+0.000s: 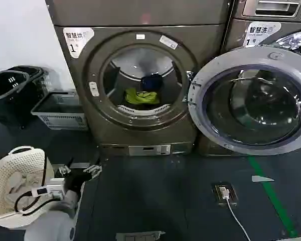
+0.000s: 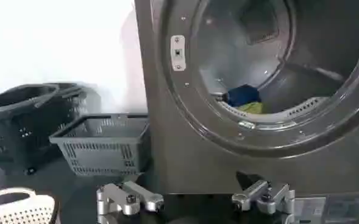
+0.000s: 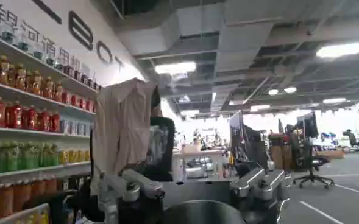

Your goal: Grasp the clothes from the dryer.

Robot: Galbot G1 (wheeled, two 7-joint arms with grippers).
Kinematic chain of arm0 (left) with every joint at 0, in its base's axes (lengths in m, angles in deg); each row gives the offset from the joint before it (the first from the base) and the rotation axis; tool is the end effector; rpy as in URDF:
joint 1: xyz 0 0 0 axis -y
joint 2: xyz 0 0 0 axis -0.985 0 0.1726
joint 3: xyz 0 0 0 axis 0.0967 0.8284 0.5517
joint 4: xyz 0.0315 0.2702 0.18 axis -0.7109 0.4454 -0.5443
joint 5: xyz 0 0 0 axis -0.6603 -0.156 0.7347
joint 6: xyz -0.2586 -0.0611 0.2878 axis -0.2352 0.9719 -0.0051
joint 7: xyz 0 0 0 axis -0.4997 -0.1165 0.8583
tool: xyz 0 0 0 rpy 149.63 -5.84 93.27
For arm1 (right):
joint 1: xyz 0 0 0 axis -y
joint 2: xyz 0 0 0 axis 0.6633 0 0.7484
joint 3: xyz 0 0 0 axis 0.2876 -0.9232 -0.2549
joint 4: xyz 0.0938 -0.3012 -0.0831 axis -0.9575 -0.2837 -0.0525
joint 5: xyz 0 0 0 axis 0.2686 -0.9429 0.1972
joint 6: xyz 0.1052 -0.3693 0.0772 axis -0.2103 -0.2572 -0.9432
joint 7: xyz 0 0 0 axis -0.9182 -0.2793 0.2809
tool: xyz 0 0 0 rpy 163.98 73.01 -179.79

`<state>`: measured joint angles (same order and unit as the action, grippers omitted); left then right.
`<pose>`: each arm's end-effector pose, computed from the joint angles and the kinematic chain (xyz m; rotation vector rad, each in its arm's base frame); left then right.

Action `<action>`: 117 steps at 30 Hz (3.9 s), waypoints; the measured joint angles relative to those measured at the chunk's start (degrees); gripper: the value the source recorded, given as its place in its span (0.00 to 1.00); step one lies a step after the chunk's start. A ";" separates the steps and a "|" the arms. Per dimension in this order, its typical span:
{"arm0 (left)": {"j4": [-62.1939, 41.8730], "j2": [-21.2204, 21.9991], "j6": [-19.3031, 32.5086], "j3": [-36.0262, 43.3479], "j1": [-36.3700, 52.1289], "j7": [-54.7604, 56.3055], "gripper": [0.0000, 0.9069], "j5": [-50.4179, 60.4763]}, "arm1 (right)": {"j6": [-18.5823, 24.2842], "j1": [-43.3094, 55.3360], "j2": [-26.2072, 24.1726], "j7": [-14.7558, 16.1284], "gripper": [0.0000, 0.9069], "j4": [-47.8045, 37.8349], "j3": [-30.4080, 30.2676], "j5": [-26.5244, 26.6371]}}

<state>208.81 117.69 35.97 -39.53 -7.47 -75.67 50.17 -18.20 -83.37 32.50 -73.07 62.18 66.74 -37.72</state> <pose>0.2614 0.0190 -0.1523 0.0518 -2.8184 -0.1167 -0.1426 -0.4965 0.0201 1.9501 2.1465 -0.2106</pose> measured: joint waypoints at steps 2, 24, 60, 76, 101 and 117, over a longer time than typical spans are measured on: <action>0.00 -0.03 0.00 0.07 0.01 -0.03 1.00 -0.03 | 0.71 0.03 0.13 -0.27 1.00 -0.23 -0.37 -0.35; 0.46 -0.93 -0.01 0.17 -0.59 -0.13 1.00 -0.46 | 2.66 0.49 0.70 -2.99 1.00 -0.64 -2.17 -1.36; -0.84 -0.24 -0.01 1.47 1.00 -2.88 1.00 1.78 | 4.50 -0.48 1.51 -4.09 1.00 -1.57 -1.58 -1.23; -0.94 -0.26 -0.01 2.11 1.39 -2.90 1.00 1.99 | 6.07 -1.61 3.08 -5.78 1.00 -1.42 -0.35 1.71; -1.11 0.16 -0.01 2.40 1.28 -3.61 1.00 2.90 | 7.97 -1.43 2.95 -7.80 1.00 -2.26 -0.51 3.21; -1.55 0.13 -0.01 2.98 1.46 -3.66 1.00 2.90 | 8.06 -1.26 2.80 -8.30 1.00 -2.28 -0.71 3.45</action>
<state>207.27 117.82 35.96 -36.55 -6.02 -79.33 53.08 -10.14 -84.62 35.30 -81.37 59.90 66.02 -34.27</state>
